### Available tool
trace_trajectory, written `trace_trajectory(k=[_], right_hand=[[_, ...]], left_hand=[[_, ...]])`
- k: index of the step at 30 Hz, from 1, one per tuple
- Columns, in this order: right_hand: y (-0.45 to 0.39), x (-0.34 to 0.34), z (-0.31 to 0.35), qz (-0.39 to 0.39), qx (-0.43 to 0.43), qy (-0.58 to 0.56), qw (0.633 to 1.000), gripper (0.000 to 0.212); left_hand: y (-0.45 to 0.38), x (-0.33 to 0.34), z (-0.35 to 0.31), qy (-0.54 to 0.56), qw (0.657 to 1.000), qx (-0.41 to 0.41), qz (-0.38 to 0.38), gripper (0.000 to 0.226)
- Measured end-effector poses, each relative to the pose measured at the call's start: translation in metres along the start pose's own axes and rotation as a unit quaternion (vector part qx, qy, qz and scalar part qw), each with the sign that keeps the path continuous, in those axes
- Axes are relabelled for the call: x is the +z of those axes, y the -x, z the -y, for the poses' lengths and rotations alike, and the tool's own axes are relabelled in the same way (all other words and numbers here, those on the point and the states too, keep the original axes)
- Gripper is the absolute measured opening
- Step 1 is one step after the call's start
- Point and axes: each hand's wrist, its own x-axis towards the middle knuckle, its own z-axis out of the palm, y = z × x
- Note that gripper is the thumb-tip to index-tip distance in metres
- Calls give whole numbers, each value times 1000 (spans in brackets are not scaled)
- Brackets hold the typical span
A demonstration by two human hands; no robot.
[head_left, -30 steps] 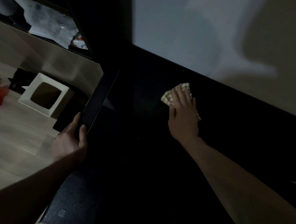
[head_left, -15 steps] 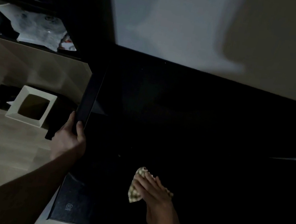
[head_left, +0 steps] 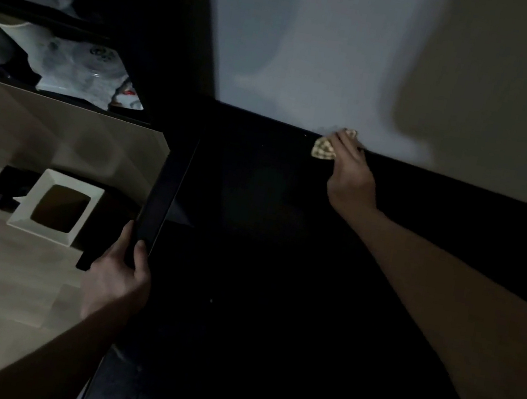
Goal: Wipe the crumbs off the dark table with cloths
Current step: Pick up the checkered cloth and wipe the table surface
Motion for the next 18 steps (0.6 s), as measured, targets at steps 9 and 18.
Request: trace_trajectory(k=[9,18], right_hand=[[-7,45,25,-5,15,-11,1000,64],[-7,49,32,10,-36,-21,999,56]], left_hand=[[-2,11,4,-13,999,4,-48,51],[-3,15,3,-34,997,14,-62,49]])
